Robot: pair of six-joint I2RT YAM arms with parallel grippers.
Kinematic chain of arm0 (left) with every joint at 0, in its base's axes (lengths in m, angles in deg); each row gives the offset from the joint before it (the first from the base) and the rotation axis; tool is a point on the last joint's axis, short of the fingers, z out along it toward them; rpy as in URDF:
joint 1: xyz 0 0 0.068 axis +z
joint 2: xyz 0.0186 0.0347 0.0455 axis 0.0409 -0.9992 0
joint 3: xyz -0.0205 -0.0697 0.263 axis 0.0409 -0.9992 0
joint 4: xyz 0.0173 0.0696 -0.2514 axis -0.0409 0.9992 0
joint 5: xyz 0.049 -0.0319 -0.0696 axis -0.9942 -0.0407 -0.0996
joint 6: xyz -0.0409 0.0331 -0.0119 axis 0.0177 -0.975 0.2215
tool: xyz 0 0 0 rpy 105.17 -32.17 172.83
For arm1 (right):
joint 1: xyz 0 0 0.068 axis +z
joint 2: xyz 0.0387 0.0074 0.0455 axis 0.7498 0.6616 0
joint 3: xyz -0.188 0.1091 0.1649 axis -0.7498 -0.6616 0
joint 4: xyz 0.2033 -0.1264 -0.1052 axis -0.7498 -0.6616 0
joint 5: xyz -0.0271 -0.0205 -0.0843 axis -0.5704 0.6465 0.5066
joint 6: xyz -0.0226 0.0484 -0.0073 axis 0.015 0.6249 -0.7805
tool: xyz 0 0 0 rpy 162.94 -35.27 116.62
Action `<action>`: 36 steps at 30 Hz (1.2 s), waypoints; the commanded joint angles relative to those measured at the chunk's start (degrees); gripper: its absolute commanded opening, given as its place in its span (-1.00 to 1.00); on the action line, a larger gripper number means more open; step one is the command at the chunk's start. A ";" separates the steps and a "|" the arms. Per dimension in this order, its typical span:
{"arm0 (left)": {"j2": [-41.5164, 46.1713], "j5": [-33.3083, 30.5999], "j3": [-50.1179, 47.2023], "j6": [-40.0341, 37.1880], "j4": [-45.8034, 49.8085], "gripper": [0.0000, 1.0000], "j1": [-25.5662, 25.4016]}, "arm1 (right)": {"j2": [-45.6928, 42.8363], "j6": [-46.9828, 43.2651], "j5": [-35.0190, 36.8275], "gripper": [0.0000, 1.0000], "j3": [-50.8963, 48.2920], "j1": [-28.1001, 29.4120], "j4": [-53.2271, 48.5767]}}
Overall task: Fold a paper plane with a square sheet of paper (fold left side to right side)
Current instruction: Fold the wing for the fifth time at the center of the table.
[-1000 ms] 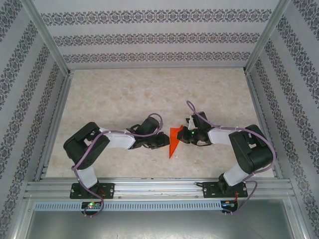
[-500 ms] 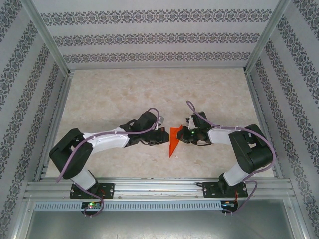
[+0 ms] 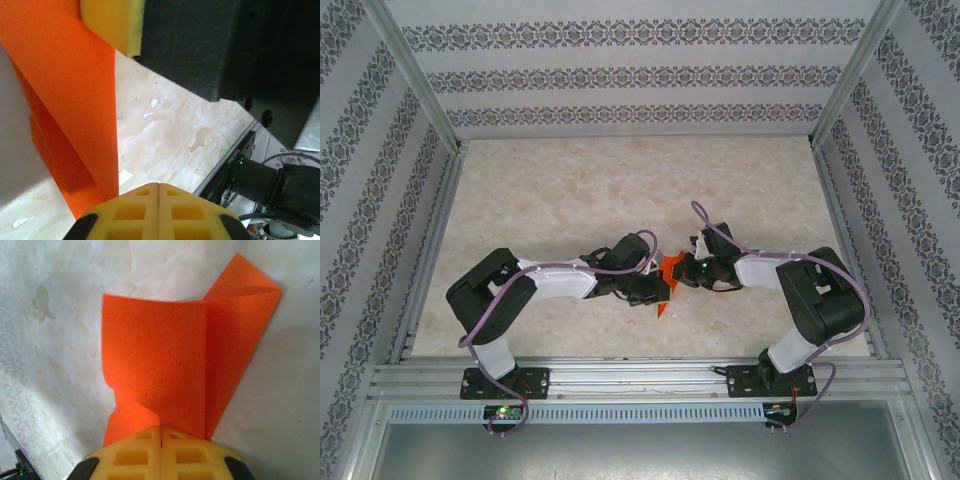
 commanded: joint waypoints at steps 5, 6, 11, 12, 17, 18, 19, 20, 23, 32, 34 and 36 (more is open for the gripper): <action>-2.29 0.11 -1.78 2.49 -5.15 -0.99 -0.54 | 3.56 -2.08 5.06 -1.00 -2.13 1.02 -8.70; -2.58 0.31 -2.18 2.94 -5.85 -0.98 -0.57 | 3.56 -2.16 5.16 -1.00 -2.09 0.99 -8.79; -3.92 0.90 -3.31 3.99 -7.83 -0.98 -1.00 | 3.73 -2.16 5.25 -1.00 -1.88 1.07 -8.97; -4.21 1.03 -3.46 4.25 -8.30 -0.98 -1.10 | 3.73 -2.16 5.25 -1.00 -1.87 1.07 -9.04; -5.21 1.13 -4.63 5.71 -11.03 -0.99 -1.45 | 3.73 -2.25 5.25 -1.00 -1.78 1.07 -9.24; -5.31 1.13 -4.66 5.87 -11.18 -0.98 -1.49 | 3.73 -2.25 5.25 -1.00 -1.76 1.08 -9.32; -5.39 1.04 -4.78 5.89 -11.23 -0.99 -1.54 | 3.73 -2.34 5.25 -1.00 -1.78 1.08 -9.33; -5.45 0.95 -4.89 5.89 -11.32 -0.98 -1.62 | 3.73 -2.34 5.25 -1.00 -1.72 1.15 -9.41; -5.78 0.71 -4.92 5.91 -10.94 -0.98 -1.87 | 3.73 -2.34 5.23 -1.00 -1.52 1.16 -9.54; -6.87 -1.16 -5.87 5.63 -8.90 -0.99 -2.23 | 1.20 -2.69 3.96 -1.00 0.07 1.43 -9.52; -7.39 -1.10 -5.54 5.54 -8.23 -0.99 -2.33 | -0.06 -3.03 2.76 -1.00 0.94 1.43 -9.04; -7.76 -1.61 -5.49 5.36 -7.44 -1.00 -2.48 | -1.86 -3.17 1.79 -1.00 1.91 1.43 -8.24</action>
